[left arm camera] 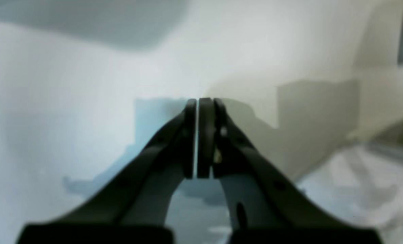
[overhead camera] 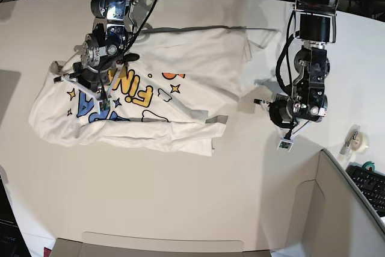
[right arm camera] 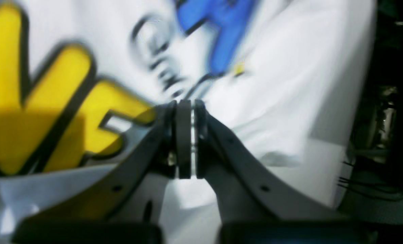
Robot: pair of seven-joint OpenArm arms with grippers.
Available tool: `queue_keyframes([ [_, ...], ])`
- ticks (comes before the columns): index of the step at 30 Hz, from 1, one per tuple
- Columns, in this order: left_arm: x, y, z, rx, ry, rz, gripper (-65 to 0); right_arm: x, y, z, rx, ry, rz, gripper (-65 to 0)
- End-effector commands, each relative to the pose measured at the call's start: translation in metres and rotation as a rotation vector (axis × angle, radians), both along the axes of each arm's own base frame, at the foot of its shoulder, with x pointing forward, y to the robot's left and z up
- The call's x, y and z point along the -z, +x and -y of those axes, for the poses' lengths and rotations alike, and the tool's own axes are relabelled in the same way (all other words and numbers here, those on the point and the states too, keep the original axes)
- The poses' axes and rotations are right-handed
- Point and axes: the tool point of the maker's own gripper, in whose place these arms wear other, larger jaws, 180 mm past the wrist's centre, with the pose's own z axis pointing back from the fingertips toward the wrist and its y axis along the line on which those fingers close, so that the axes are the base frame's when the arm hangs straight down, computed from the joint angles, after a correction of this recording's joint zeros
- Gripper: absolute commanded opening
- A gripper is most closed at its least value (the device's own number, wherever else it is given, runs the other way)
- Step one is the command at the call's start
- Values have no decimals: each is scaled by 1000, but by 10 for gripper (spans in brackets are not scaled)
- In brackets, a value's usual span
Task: Layout the t-shirt on the table in an organized manner, then fold the t-shirt properly
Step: 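Grasp the shirt edges and pull them apart to widen the shirt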
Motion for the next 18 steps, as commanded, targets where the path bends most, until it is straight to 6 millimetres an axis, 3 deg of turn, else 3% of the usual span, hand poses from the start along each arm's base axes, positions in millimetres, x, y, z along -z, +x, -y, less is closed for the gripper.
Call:
queue_keyframes([
  [1, -29, 11, -3, 11, 16, 86, -650, -30, 23, -6, -27, -9, 109, -626],
  [4, -48, -12, -2, 17, 25, 124, -650, -59, 43, -20, -68, -15, 192, -626],
  [8, -58, -49, 2, 31, 43, 134, -650, -75, 66, -67, -206, -9, 235, -625],
  [11, -50, -78, 10, 53, 43, 99, -650, -60, 82, -99, -301, -16, 186, -625],
  [14, -29, -105, 20, 54, 12, 32, -650, -34, 92, -118, -365, -30, 103, -625],
  [18, -15, -119, 22, 55, -6, 15, -650, 1, 102, -134, -435, -42, 14, -625],
])
